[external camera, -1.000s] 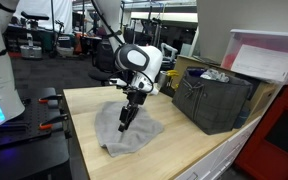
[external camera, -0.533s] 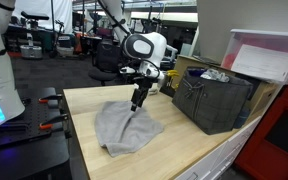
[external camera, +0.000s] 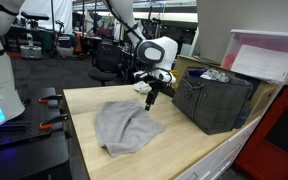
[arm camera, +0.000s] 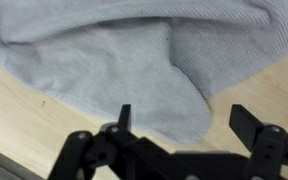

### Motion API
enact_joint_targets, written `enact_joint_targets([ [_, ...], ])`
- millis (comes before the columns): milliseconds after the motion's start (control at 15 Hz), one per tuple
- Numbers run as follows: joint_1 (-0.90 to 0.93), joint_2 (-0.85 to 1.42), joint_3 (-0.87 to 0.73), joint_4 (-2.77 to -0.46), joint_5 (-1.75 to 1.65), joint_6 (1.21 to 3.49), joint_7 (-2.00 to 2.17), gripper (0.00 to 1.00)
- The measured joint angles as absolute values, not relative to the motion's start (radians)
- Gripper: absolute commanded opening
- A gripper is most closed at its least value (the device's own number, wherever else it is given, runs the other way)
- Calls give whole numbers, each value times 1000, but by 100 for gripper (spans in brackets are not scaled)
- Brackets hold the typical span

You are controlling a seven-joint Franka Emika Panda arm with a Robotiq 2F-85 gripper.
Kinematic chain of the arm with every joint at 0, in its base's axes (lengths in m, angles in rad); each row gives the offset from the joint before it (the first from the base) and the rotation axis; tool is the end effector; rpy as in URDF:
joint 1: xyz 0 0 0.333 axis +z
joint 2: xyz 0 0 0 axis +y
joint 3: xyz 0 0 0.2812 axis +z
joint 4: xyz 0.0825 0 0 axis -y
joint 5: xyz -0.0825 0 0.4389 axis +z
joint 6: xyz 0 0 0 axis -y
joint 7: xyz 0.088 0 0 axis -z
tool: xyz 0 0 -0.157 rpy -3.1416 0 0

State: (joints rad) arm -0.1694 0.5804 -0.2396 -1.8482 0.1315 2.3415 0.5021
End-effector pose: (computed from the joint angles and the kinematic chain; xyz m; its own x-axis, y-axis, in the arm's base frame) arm 0.5970 -0.2590 0.0909 0.5616 -0.8266 -0.0367 -0.8237 -0.5628 0.0688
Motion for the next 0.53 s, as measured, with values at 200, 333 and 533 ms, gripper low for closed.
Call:
enact_joint_targets([
  [200, -212, 665, -227, -1745, 178, 2341, 468, 100],
  [333, -235, 721, -220, -1678, 197, 2338, 457, 100],
  [533, -254, 800, -216, -1587, 213, 2327, 457, 100],
])
